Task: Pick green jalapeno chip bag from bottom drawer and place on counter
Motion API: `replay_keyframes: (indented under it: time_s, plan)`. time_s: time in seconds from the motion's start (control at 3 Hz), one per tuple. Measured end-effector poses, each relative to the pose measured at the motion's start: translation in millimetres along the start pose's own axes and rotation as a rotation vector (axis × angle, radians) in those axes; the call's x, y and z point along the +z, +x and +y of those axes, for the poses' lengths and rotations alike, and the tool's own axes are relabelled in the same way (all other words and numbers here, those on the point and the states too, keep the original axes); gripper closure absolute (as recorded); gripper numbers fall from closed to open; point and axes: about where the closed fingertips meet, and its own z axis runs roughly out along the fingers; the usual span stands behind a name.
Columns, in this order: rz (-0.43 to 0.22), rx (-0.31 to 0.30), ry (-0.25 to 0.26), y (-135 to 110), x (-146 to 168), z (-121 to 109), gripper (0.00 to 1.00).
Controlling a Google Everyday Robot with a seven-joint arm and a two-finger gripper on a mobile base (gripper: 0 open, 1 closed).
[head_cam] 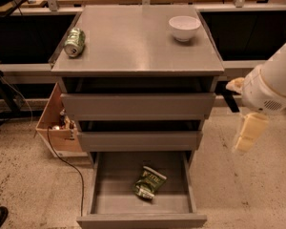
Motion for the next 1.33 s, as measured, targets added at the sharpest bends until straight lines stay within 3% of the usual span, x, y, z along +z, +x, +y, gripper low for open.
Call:
replay_keyframes:
  time_s: [0.33, 1.0, 1.33]
  plan:
    - [-0.036, -0.022, -0.078, 3.9, 71.0, 6.9, 0.0]
    - [-0.046, -0.092, -0.306, -7.7, 194.7, 55.7, 0.0]
    - [-0.046, -0.091, -0.307, -7.6, 194.9, 55.8, 0.0]
